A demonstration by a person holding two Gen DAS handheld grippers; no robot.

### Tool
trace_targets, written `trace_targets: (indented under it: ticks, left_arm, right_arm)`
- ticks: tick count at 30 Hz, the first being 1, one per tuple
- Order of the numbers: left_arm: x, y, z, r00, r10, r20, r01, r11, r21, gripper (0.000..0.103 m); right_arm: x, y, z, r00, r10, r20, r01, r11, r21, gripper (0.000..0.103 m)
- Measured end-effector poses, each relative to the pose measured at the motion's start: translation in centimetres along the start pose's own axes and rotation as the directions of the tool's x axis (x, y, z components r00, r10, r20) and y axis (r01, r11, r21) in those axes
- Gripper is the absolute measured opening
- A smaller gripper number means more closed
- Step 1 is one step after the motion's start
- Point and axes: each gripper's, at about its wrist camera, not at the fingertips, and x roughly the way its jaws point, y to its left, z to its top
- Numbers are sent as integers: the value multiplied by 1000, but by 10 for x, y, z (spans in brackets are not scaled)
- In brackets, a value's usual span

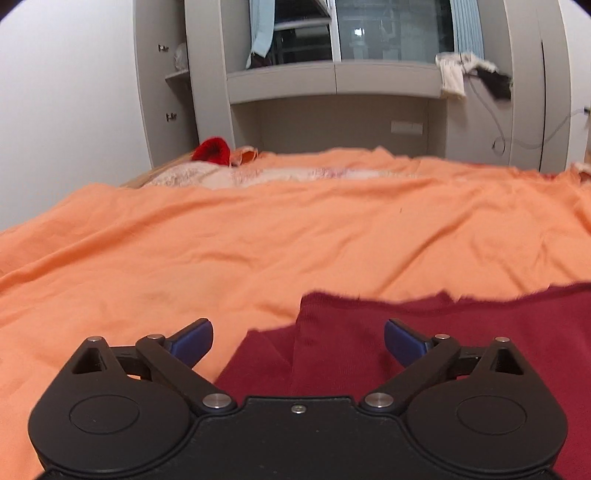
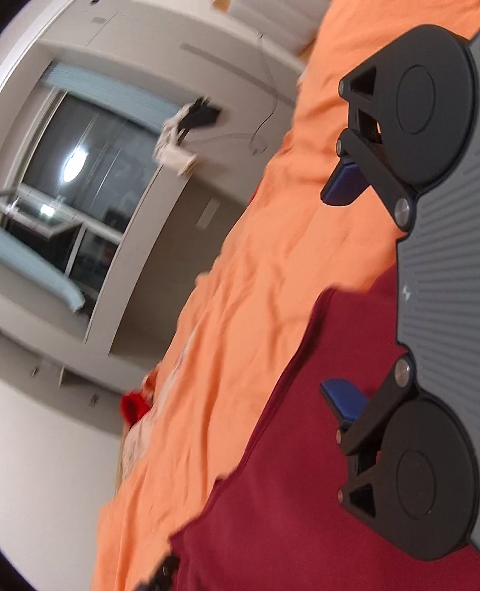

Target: Fold small clothes

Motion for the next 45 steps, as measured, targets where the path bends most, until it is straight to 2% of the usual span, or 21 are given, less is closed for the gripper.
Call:
trace_targets:
  ticks: [2,4,5,7,10,14,15,18,19,23,25,27,29,31,33,35,37,38,41,43,45]
  left_arm:
    - [8,-3,-5,999,11,-31,-10,1000,19,99]
    - [14,-5,-8,998,22,-53,-20,999,28,99]
    - [14,-5,-10,998,22,-56,-20,999,26,100]
    - [12,-5,-10,999,23,-47,-22,999,23,100]
    - [8,-6,-12,999,25,-34,-24,999,32,100]
    - [7,-7,-14,999,30,-28,-29,999,40,100]
    - [7,-8,-14,999,32,-26,-31,999,41,100]
    - [5,-10,-16,999,36,-19,-35,998,47,100]
    - [4,-10,-17,999,33,-13,-33,998,51,100]
    - [-7,-7,-19,1000,20,17,-21,999,39,102]
    - [-20,-4,-20,999,24,48,-25,999,24,102]
    - [-33,-2,-22,997,28,71,-29,999,13,102]
    - [-46,0,-27,995,32,96,-32,999,6,102]
    - [-58,2,-33,993,36,116,-37,999,1,102]
    - [-70,4,-40,989,42,140,-40,999,-16,102]
    - [-77,7,-46,986,50,156,-46,998,-34,102]
    - [-78,10,-49,986,61,156,-55,997,-48,102]
    - [-77,11,-50,986,64,151,-56,997,-53,102]
    - [-72,16,-49,989,62,134,-52,996,-72,102]
    - [-70,21,-49,991,53,125,-41,995,-92,102]
    - [-69,24,-48,992,46,120,-32,993,-111,102]
  right_arm:
    - [1,-23,-5,1000,20,-18,-18,994,108,103]
    - [-2,-53,-14,996,87,-16,-80,959,272,103]
    - [-4,-65,-19,990,139,-16,-125,929,348,103]
    - [-6,-92,-33,967,255,9,-224,832,508,103]
    - [-18,-116,-57,946,321,50,-275,707,651,103]
    - [-45,-130,-95,897,410,164,-383,537,751,103]
    - [-51,-131,-104,886,425,188,-404,507,761,103]
    - [-58,-131,-121,892,421,163,-380,504,776,103]
    - [-55,-131,-127,898,415,145,-355,490,796,103]
    - [-44,-140,-142,891,410,194,-353,357,865,103]
    - [-44,-150,-144,867,416,276,-403,256,879,98]
    - [-42,-156,-143,851,413,323,-429,192,883,93]
    - [-41,-159,-137,844,417,338,-447,196,873,82]
    - [-40,-156,-124,821,445,357,-479,199,855,80]
    - [-43,-153,-109,775,484,406,-548,197,813,81]
    - [-47,-148,-95,733,517,442,-606,200,770,89]
    - [-49,-144,-84,713,537,451,-634,218,742,91]
    - [-50,-143,-79,713,541,446,-638,238,732,91]
    - [-55,-149,-75,751,513,417,-611,299,733,91]
    - [-56,-159,-81,790,474,389,-566,318,761,91]
    - [-56,-170,-89,846,419,329,-486,352,800,91]
